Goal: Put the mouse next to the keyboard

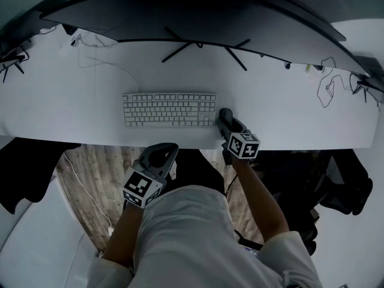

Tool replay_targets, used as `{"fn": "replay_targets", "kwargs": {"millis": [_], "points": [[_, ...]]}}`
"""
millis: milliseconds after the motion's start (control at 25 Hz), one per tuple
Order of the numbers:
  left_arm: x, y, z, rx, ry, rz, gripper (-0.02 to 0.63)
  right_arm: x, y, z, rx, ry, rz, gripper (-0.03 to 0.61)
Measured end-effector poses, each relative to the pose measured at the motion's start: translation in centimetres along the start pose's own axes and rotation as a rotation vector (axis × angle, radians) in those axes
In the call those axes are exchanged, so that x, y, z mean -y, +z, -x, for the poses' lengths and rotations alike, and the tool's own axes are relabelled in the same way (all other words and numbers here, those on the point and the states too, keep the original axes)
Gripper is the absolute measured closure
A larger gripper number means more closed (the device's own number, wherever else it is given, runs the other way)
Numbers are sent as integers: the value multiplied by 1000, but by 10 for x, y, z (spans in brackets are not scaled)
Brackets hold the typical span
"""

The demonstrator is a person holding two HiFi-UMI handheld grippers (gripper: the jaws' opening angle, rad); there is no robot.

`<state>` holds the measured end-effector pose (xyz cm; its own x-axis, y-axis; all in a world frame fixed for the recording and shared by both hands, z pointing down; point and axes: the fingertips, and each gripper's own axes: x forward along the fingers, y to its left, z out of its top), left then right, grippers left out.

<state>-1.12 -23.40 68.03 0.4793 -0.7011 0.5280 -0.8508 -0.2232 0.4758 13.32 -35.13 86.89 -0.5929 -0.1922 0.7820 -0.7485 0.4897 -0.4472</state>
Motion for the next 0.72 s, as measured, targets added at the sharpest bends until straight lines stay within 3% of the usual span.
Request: {"fn": "replay_targets", "kwargs": {"millis": [280, 720], "points": [[9, 5, -3, 2, -3, -22, 597, 8, 2, 9, -4, -39, 72, 327], [18, 20, 13, 32, 23, -60, 597, 10, 23, 41, 69, -48, 107, 327]]}}
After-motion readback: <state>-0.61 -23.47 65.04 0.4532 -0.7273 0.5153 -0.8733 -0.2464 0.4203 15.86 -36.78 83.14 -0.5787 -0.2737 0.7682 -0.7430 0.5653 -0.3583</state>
